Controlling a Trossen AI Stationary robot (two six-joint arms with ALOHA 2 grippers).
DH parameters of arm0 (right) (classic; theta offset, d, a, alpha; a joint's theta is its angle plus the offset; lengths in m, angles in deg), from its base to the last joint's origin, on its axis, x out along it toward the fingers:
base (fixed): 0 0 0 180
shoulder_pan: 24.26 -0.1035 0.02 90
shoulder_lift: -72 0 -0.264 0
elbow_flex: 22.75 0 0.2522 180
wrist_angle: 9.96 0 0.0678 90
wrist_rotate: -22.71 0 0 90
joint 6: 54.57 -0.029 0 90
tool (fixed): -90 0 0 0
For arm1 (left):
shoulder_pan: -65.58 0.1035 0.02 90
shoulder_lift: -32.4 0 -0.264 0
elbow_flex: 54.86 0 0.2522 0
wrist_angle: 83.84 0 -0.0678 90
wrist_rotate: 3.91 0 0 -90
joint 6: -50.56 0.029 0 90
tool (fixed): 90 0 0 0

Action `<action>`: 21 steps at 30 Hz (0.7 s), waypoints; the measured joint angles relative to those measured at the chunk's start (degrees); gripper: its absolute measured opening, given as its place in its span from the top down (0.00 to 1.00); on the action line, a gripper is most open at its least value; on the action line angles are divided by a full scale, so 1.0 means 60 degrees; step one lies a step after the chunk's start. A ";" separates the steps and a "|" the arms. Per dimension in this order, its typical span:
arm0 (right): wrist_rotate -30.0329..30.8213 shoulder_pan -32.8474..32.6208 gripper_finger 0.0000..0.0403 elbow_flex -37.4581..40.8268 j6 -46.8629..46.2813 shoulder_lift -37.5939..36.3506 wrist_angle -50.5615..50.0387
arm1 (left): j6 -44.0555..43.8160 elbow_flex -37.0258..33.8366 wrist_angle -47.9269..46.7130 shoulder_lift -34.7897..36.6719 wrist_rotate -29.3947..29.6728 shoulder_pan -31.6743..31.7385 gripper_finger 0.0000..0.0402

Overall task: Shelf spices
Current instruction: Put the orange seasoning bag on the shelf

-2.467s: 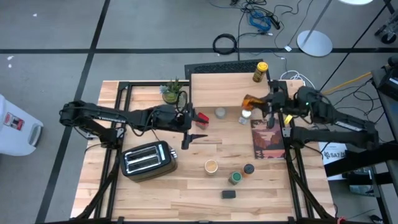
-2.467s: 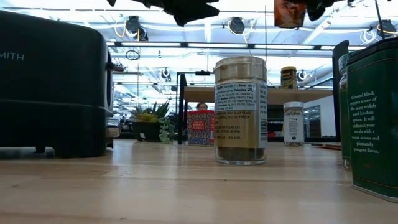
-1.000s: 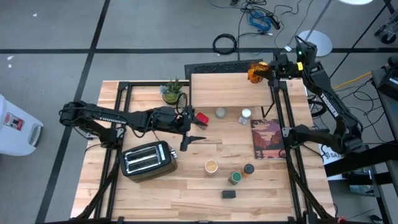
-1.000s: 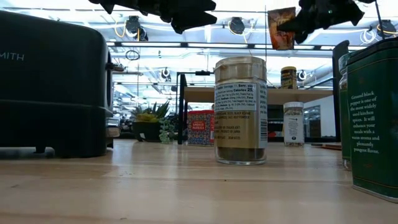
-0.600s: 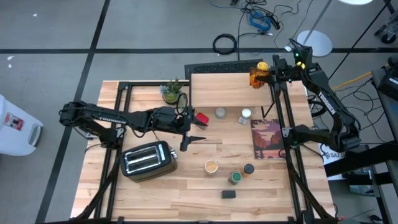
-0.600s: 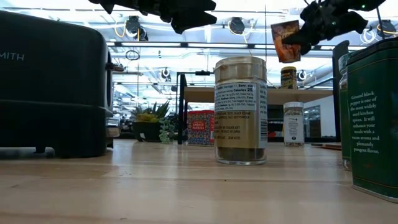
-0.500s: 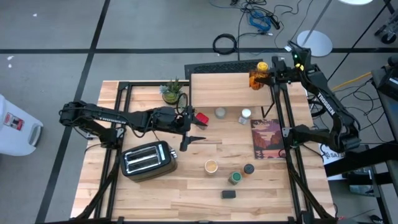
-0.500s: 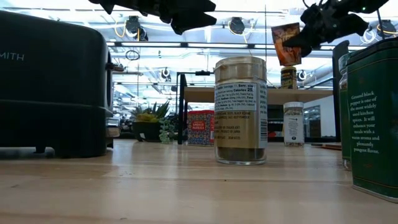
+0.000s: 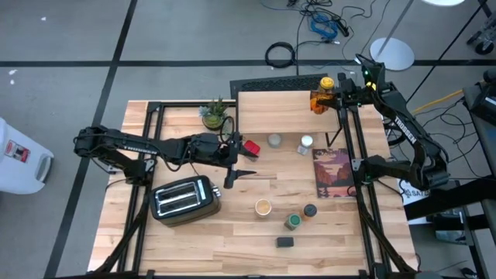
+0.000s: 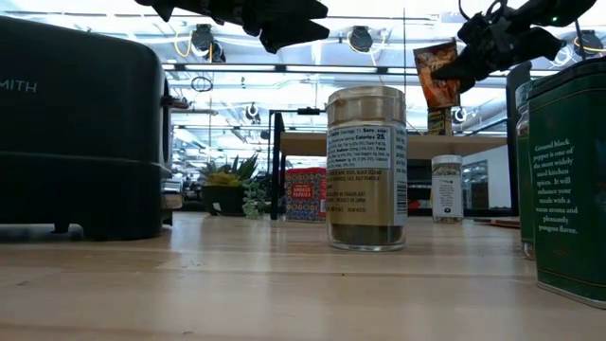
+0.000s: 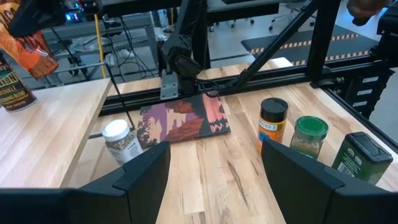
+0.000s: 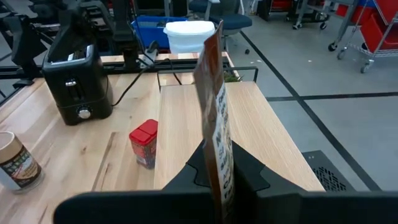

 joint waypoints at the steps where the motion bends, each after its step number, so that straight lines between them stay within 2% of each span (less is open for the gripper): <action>1: 0.0000 0.0000 0.99 0.0000 -0.0031 0.0000 0.0001 | 0.0003 0.0000 0.0001 0.0001 0.0000 0.0000 0.35; 9: -0.0150 -0.0061 0.99 0.0000 -0.0208 0.0000 -0.0086 | 0.0005 0.0000 0.0001 0.0001 0.0000 0.0000 0.35; 21: -0.0319 -0.1085 0.99 0.0000 -0.0233 0.0000 0.0199 | 0.0033 0.0000 0.0000 0.0001 0.0000 0.0000 0.35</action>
